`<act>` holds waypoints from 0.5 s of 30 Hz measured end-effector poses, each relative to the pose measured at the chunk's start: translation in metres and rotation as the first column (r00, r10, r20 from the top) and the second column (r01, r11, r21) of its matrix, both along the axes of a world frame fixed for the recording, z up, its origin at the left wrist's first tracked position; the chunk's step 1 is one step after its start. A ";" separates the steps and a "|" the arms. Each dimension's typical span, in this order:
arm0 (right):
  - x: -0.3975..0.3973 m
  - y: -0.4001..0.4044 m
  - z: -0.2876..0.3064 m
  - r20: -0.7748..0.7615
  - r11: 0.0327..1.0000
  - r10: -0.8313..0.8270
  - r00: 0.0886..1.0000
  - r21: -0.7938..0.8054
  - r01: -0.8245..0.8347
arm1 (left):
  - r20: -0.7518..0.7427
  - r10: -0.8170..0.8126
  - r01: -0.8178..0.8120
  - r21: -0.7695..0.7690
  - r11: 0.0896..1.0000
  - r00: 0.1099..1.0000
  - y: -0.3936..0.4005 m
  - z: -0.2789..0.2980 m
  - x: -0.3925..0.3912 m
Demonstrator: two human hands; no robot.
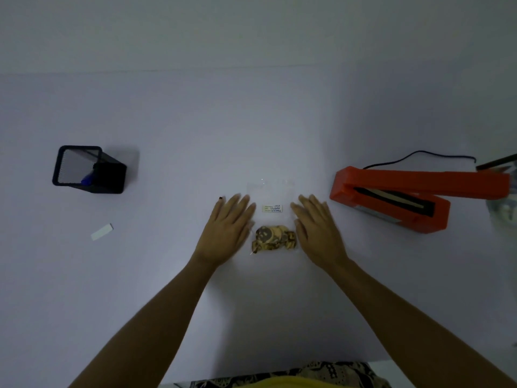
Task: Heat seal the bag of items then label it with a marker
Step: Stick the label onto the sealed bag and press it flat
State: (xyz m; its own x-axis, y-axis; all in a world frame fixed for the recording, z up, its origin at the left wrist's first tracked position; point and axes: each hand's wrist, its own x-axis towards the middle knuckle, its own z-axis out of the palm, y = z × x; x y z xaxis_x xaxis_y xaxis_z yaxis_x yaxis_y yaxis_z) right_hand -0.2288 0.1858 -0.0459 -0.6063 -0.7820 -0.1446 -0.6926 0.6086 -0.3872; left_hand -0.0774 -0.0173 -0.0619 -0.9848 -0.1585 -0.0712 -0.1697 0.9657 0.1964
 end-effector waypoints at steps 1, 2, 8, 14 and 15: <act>-0.004 -0.007 0.000 -0.003 1.000 0.000 1.000 -0.003 0.000 | 0.008 0.007 -0.007 0.002 1.000 1.000 -0.004 0.001 -0.003; -0.007 -0.014 -0.001 -0.009 1.000 -0.001 1.000 -0.011 0.001 | 0.010 0.019 -0.019 0.005 1.000 1.000 -0.008 0.002 -0.005; -0.043 -0.086 -0.003 -0.073 0.999 0.021 0.997 -0.031 -0.023 | 0.019 0.155 -0.156 0.014 0.988 0.988 -0.054 0.009 -0.036; -0.079 -0.168 -0.004 -0.137 0.994 0.108 0.985 0.015 -0.107 | 0.036 0.254 -0.256 0.049 0.965 0.966 -0.125 0.010 -0.069; -0.083 -0.179 -0.005 -0.138 0.994 0.114 0.984 0.014 -0.113 | 0.031 0.262 -0.264 0.060 0.963 0.965 -0.135 0.009 -0.072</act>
State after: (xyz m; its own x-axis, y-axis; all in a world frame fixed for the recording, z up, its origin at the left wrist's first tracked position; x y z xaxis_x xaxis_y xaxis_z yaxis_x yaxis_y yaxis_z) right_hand -0.3120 0.0071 -0.0509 -0.5283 -0.8462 -0.0702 -0.8039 0.5251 -0.2793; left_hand -0.1495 -0.1520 -0.0532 -0.9070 -0.4062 -0.1114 -0.4211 0.8723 0.2485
